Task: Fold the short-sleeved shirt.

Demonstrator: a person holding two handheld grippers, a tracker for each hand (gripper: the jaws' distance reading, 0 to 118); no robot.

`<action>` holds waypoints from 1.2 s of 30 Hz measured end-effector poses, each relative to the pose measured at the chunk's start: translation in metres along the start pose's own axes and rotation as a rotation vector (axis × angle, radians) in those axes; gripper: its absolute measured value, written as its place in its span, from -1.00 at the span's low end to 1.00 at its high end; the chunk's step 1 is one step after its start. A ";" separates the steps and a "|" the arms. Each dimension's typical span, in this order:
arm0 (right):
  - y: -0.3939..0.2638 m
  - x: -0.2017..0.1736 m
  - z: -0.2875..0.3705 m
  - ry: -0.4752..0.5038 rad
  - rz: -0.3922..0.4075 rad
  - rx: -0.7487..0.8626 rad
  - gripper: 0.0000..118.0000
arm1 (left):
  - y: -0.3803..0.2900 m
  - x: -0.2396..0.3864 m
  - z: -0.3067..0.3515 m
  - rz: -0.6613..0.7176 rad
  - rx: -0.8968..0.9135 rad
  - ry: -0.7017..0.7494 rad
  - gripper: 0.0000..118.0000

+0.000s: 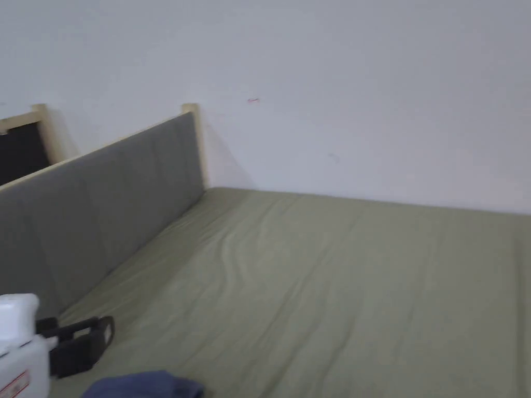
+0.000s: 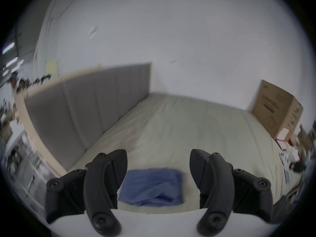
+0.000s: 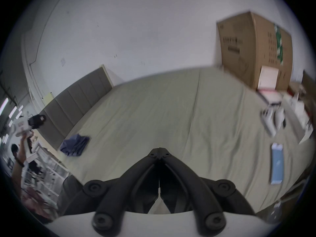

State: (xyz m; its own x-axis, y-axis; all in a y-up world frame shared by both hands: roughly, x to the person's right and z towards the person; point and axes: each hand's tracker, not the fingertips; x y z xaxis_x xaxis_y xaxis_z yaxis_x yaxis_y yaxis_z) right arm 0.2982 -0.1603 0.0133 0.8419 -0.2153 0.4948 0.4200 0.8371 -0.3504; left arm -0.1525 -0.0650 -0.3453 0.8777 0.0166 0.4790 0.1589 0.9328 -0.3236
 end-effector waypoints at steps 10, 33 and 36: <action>0.050 -0.023 0.033 -0.181 0.141 0.315 -1.00 | 0.017 0.172 0.061 -0.115 0.263 -0.187 -0.07; 0.040 -0.021 0.045 -0.242 0.144 0.343 -1.00 | 0.002 0.201 0.056 -0.142 0.228 -0.187 -1.00; 0.039 -0.023 0.045 -0.240 0.153 0.344 -1.00 | 0.002 0.202 0.057 -0.133 0.230 -0.193 -1.00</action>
State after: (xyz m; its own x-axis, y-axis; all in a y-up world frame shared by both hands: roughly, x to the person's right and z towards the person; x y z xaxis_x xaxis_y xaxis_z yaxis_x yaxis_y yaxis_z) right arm 0.2804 -0.0997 0.0241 0.7662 0.0126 0.6424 0.1254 0.9777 -0.1687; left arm -0.0006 -0.0391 -0.2030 0.7504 -0.0633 0.6579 0.1406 0.9879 -0.0653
